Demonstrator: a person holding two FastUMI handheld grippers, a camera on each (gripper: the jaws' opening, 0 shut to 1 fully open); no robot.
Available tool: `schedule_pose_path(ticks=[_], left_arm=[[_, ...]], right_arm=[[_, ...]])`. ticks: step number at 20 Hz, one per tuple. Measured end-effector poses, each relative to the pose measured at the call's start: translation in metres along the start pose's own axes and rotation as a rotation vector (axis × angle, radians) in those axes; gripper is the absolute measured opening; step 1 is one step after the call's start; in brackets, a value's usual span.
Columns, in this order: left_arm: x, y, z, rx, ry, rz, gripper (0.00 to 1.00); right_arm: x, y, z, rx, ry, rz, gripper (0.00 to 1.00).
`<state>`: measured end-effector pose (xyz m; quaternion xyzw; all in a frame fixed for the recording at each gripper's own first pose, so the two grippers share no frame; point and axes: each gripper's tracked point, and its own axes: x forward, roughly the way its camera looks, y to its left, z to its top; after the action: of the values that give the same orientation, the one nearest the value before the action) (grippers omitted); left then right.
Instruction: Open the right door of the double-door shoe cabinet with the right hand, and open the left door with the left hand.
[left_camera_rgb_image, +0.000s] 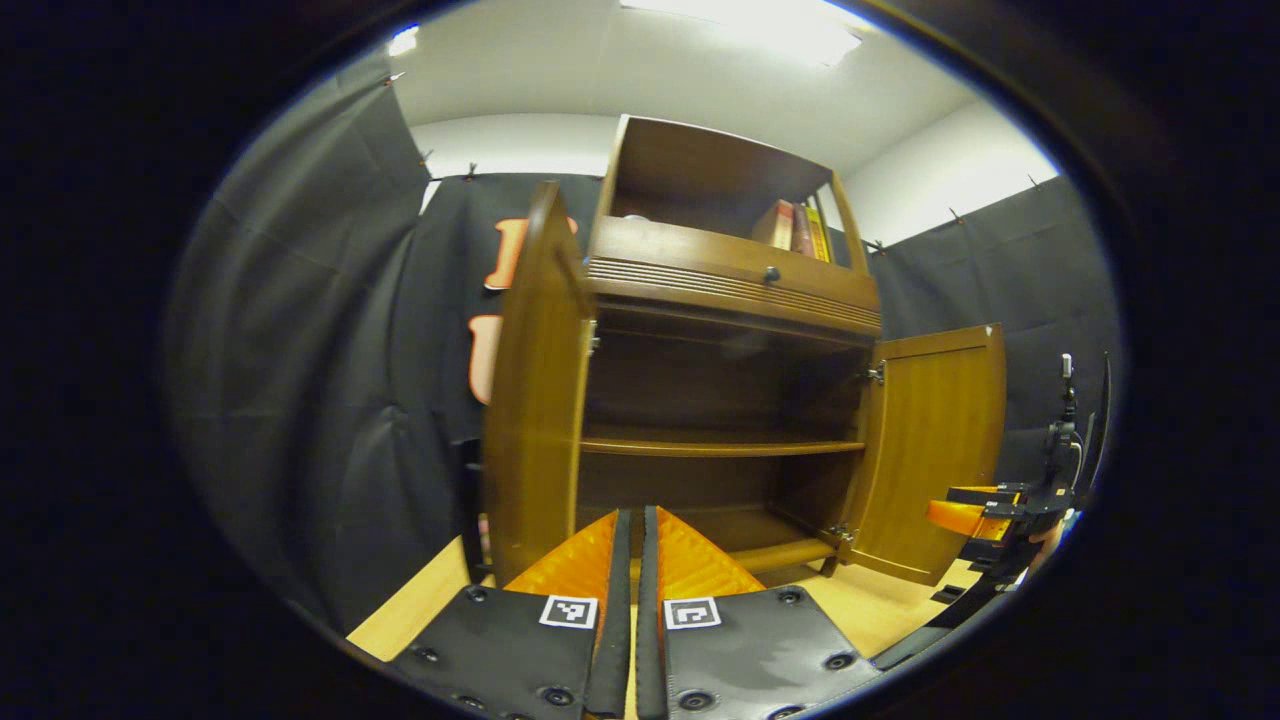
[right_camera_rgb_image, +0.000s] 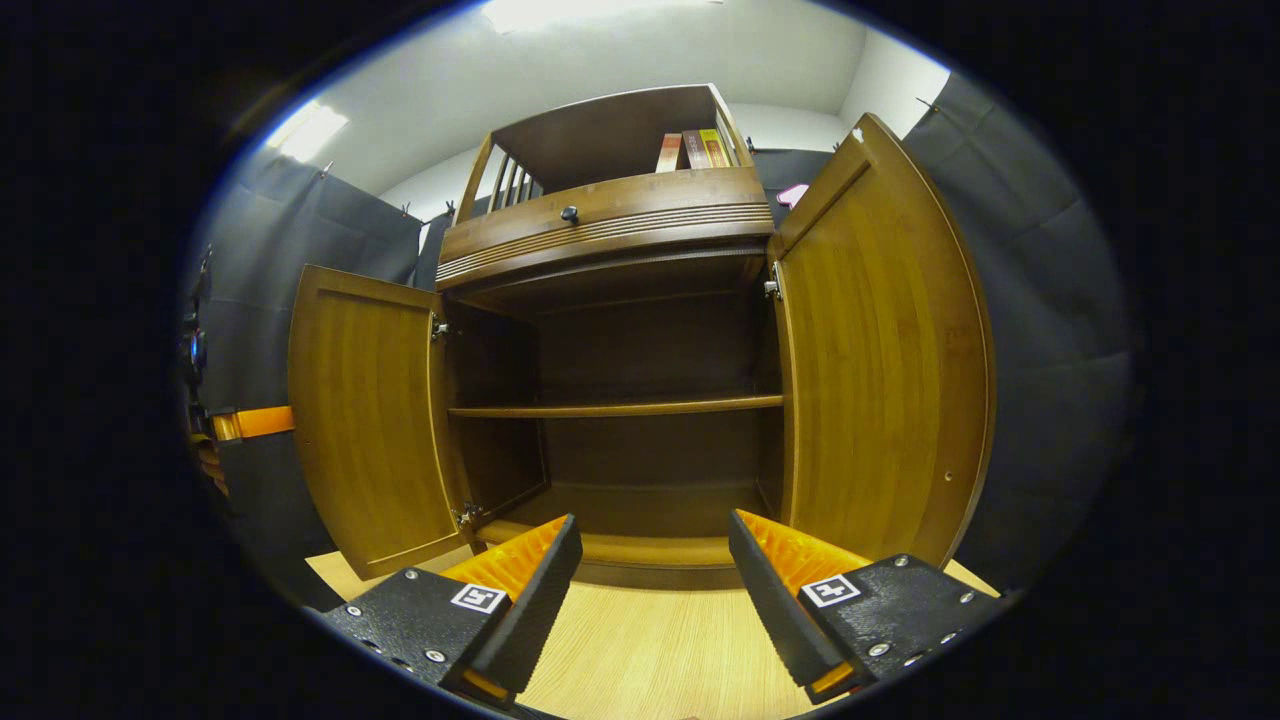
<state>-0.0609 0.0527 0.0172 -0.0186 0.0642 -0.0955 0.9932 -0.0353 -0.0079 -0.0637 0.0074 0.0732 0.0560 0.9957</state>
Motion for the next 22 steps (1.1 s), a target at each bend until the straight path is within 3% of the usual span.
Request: schedule_pose_path(ticks=[1,2,5,9,15,20,22], left_arm=[[0.01,-0.008,0.001,0.001,-0.002,-0.004,0.11],[0.019,-0.017,0.0,-0.001,-0.003,-0.014,0.03],[0.038,-0.052,-0.008,-0.011,0.001,-0.063,0.03],[0.061,-0.05,-0.019,0.047,0.001,0.026,0.09],[0.065,-0.053,-0.042,0.09,0.025,0.05,0.64],[0.062,-0.055,-0.043,0.085,0.019,0.036,1.0],[0.062,-0.052,-0.042,0.087,0.014,0.036,1.0]], right_arm=[[-0.003,0.0,0.004,-0.002,-0.005,0.0,0.92],[-0.005,0.0,0.007,-0.004,-0.011,-0.001,0.92],[-0.008,0.0,0.013,-0.01,-0.022,-0.006,0.92],[-0.011,0.001,0.014,-0.016,-0.025,-0.003,0.92],[-0.009,0.005,0.015,-0.024,-0.026,0.009,0.92],[-0.003,0.01,0.013,-0.028,-0.02,0.018,0.92],[-0.003,0.013,0.013,-0.03,-0.02,0.024,0.92]])
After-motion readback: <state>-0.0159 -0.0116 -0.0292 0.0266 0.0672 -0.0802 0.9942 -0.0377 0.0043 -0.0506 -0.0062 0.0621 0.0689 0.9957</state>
